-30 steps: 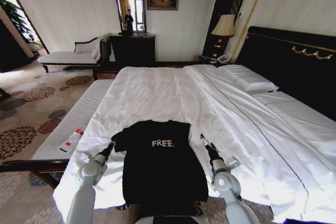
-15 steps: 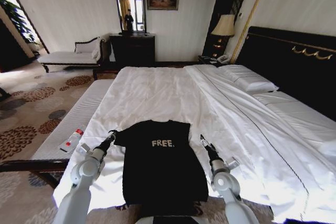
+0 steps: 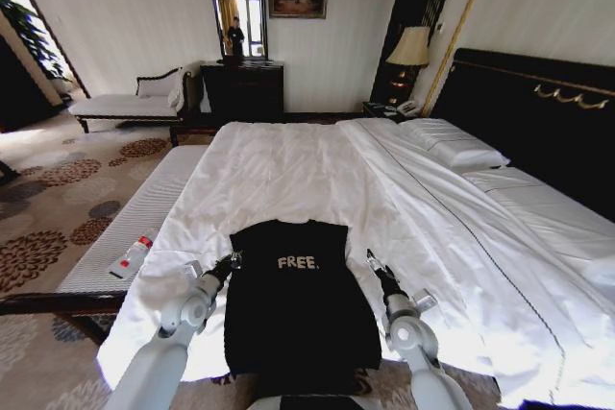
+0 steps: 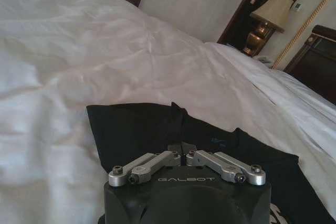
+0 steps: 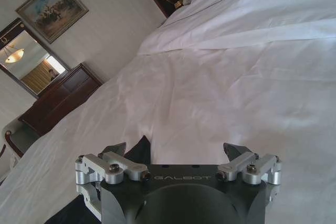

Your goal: Fold the clothes on the bed.

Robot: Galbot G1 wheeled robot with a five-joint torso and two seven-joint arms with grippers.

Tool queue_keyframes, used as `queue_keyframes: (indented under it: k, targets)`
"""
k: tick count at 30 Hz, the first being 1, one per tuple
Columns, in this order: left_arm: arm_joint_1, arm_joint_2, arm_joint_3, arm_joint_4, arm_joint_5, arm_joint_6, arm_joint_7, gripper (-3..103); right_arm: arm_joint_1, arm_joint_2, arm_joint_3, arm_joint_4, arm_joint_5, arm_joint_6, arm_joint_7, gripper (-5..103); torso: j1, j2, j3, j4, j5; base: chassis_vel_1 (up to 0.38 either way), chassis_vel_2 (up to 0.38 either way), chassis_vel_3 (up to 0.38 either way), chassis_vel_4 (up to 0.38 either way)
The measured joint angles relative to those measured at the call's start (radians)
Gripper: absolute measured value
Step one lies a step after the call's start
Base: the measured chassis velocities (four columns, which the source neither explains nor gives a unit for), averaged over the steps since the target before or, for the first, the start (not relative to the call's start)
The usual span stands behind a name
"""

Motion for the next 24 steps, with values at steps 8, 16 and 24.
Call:
queue_keyframes:
  k: [8, 16, 24]
  targets:
    - [-0.032, -0.011, 0.043, 0.05, 0.014, -0.004, -0.003, 0, 0.0, 0.004, -0.001, -0.003, -0.004, 0.0, 0.001, 100, 0.0, 0.0, 0.0, 0.0, 0.0, 0.0, 0.0, 0.0, 0.0]
    - [-0.025, -0.035, 0.063, 0.029, 0.0, -0.008, -0.009, 0, 0.013, 0.005, 0.002, -0.009, -0.007, 0.0, 0.003, 100, 0.0, 0.0, 0.0, 0.0, 0.0001, 0.0, 0.0, 0.0, 0.0]
    - [0.0, -0.07, 0.06, 0.013, 0.029, -0.026, -0.03, -2, 0.019, 0.0, 0.003, -0.012, -0.007, 0.003, 0.004, 100, 0.0, 0.0, 0.0, -0.0001, -0.0001, 0.0, 0.0, 0.0, 0.0]
